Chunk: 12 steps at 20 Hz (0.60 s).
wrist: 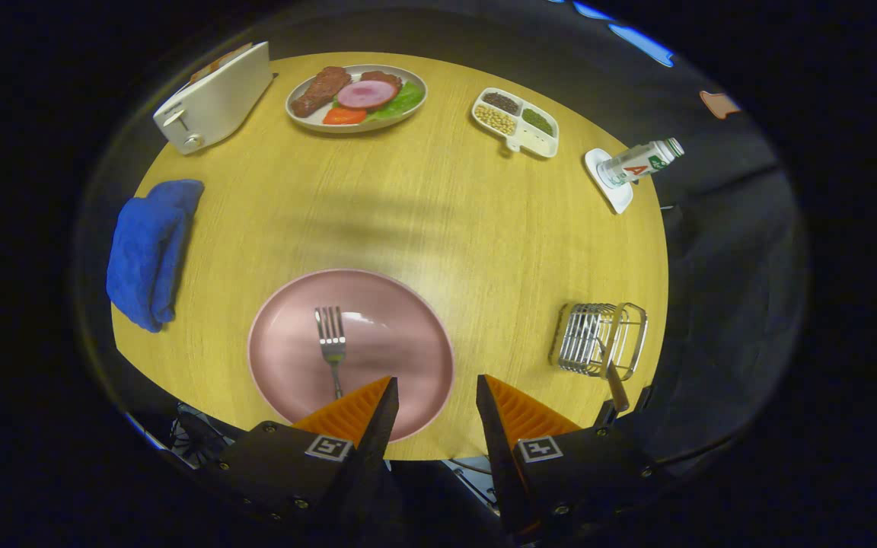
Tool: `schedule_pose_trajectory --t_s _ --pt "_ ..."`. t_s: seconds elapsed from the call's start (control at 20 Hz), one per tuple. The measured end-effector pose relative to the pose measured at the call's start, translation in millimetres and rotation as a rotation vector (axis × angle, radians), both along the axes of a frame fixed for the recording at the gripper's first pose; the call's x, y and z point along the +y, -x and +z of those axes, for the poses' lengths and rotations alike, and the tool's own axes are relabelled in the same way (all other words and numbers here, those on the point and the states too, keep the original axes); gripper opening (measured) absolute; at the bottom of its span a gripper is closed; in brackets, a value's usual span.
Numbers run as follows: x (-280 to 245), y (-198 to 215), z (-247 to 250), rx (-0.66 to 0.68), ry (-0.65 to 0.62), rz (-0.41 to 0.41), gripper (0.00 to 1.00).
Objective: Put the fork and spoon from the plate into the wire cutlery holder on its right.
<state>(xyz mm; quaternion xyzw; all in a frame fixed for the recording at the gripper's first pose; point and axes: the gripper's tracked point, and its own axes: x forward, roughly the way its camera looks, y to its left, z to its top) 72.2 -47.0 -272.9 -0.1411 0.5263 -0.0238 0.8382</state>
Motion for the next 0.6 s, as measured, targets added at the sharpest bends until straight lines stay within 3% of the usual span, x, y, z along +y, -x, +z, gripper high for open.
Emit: schedule_pose_trajectory --t_s 0.6 --pt "61 32 -68 0.082 -0.051 0.077 0.64"
